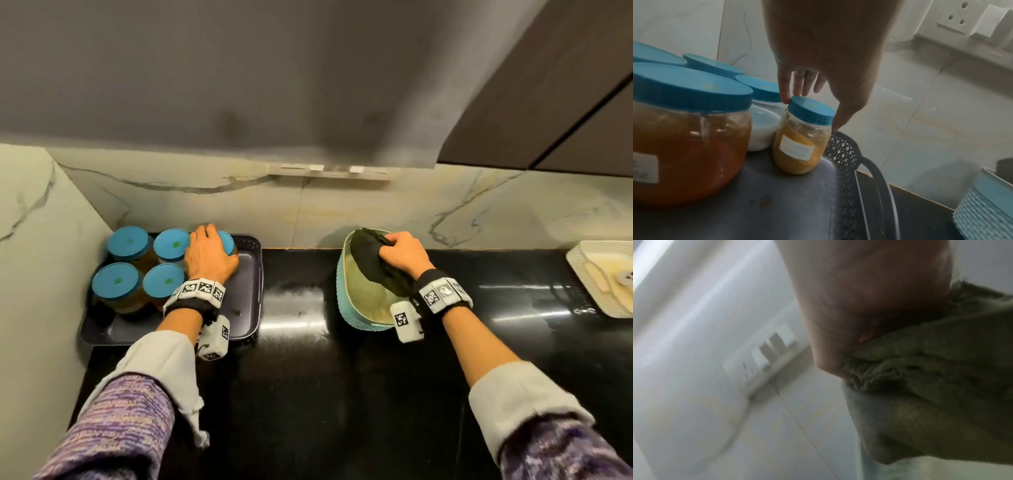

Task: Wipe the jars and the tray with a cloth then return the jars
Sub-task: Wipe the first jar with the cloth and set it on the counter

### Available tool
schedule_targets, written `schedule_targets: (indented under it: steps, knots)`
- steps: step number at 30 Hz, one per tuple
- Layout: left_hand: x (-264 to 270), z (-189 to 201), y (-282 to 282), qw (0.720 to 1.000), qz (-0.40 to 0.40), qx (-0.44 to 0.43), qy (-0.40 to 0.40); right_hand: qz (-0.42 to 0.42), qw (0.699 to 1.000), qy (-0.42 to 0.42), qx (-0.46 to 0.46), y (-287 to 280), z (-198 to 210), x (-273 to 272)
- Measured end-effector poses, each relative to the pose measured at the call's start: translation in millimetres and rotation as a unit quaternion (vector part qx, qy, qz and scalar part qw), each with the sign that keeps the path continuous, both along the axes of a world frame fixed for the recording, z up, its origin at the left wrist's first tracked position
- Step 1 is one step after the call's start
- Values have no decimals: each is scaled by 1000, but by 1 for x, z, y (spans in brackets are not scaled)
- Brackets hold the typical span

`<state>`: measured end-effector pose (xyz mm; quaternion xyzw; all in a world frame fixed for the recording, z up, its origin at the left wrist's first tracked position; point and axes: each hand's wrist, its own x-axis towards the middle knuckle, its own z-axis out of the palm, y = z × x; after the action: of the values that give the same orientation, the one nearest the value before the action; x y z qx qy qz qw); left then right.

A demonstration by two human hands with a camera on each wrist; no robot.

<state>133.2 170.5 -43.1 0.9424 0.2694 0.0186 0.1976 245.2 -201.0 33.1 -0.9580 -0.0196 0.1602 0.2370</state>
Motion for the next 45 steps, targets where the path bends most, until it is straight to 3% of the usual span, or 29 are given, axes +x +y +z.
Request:
schedule_targets:
  steps: [2,5,8,12,14,15,17,20,25,27,29,31,32,33,36,41,45]
  knots:
    - [-1,0,5,1000,4,-10,-14,-66,985,-7,161,-5,15,-24]
    - [-9,5,9,998,2,-29,-63,-197,926,23,321,0,30,-71]
    - [-28,20,-1,989,-13,-48,-138,-276,840,84,460,16,42,-127]
    - [-76,41,-25,963,-52,-80,-253,-311,676,172,646,33,41,-191]
    - [-110,49,-38,951,-68,-92,-288,-323,638,206,668,45,33,-216]
    - [-127,53,-45,945,-75,-97,-305,-337,634,218,661,52,27,-224]
    - [-162,56,-61,933,-92,-110,-330,-340,650,220,643,69,24,-240]
    - [-205,39,-79,931,-117,-140,-315,-295,709,227,599,94,26,-261]
    - [-254,-14,-87,945,-141,-188,-225,-289,729,296,545,111,18,-290]
    - [-268,-33,-86,946,-146,-210,-198,-289,755,283,517,111,7,-300]
    - [-279,-48,-83,948,-137,-235,-165,-261,827,185,462,110,-10,-306]
    - [-284,-60,-81,949,-120,-260,-129,-158,928,23,336,111,-23,-316]
    - [-283,-65,-80,946,-107,-282,-117,-89,960,-65,257,112,-27,-321]
    - [-282,-68,-80,940,-96,-307,-111,-16,972,-140,189,112,-29,-328]
    - [-273,-73,-79,920,-119,-345,-146,146,955,-247,73,115,-35,-340]
    - [-272,-67,-87,882,-114,-404,-215,371,904,-209,-27,134,-62,-348]
    - [-276,-71,-84,866,-95,-443,-210,384,906,-177,-5,132,-73,-350]
